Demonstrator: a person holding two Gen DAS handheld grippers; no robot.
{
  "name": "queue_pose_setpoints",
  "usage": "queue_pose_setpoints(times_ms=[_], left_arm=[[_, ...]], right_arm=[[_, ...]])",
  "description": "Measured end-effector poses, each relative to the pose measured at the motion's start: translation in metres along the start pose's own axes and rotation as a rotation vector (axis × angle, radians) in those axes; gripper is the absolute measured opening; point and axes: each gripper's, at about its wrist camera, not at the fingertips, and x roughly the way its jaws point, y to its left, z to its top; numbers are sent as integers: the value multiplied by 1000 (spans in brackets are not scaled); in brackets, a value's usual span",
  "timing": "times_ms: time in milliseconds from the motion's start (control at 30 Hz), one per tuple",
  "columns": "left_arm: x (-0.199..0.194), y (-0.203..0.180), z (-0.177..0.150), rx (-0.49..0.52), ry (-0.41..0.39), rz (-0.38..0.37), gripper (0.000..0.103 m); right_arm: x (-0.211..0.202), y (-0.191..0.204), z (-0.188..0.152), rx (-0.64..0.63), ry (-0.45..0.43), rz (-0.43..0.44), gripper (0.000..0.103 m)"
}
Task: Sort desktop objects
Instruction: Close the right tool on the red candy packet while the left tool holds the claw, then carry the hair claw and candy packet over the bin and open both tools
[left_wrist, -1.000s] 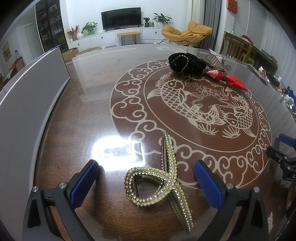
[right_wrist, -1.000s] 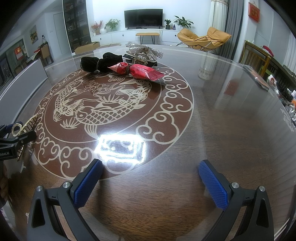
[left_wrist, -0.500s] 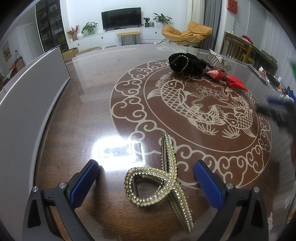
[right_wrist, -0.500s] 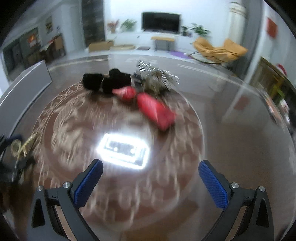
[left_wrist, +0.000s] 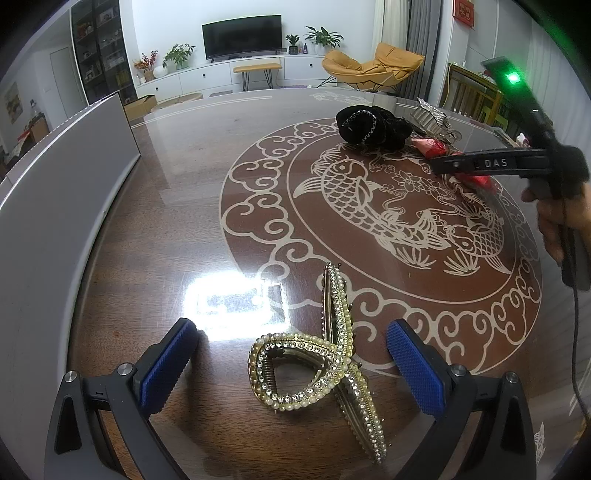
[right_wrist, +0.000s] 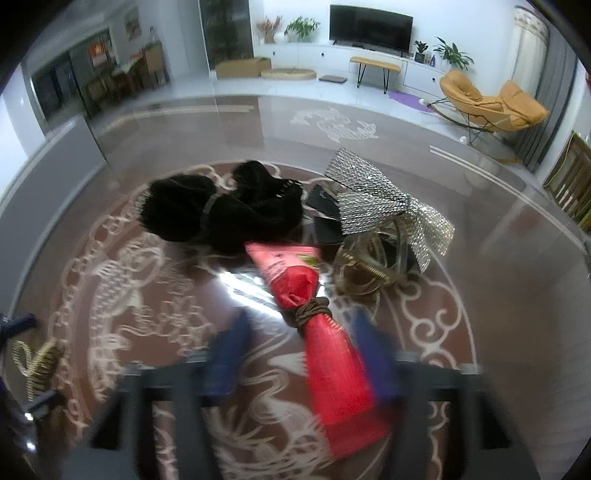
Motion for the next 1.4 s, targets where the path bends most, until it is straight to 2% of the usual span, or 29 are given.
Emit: queue_pose_setpoints(times_ms=[200,467,533,600,633,667,733,933,1000,1033,1067,1100,1133,1167,1200,1400], left_arm=[[-1,0,0,0,0,0,103],[0,0,0,0,0,0,103],[0,0,0,0,0,1,103],[0,0,0,-1,-1,0,103],[0,0,0,-1,0,0,103],[0,0,0,-1,-1,0,103],[0,0,0,0,-1,0,103],[-1,1,2,34,15,-26,103],[0,1,3,54,16,-39,103],[-1,3,4,55,5,-38,95],[-4,4,4,57,-16,-40,73],[-7,4,4,64,-35,-43,63],[-10,3,5,73,-39,-53,42],[-13,1,5,81,-39,-55,41],[-17,0,4,83,-44,-62,40],[-67,4,-11,57,-132,-108,40]], right_arm=[[-25,31,-46,4,-19,19,21],[-88,83,-148,101,-86,32,23],[-96,80,-164,171,-118,56,35],[-103,73,-174,237,-148,82,76],[-107,65,-182,281,-171,89,79],[-109,54,-174,300,-183,100,79],[-110,44,-173,314,-168,133,79],[-106,57,-150,158,-49,161,79],[-105,72,-147,90,-19,161,78],[-102,79,-143,66,1,158,75],[-98,85,-142,49,23,163,58],[-93,90,-140,35,47,164,46],[-90,92,-142,23,58,148,30],[-90,95,-141,8,49,112,22],[-90,96,-141,9,58,112,21],[-119,96,-133,39,45,119,18]])
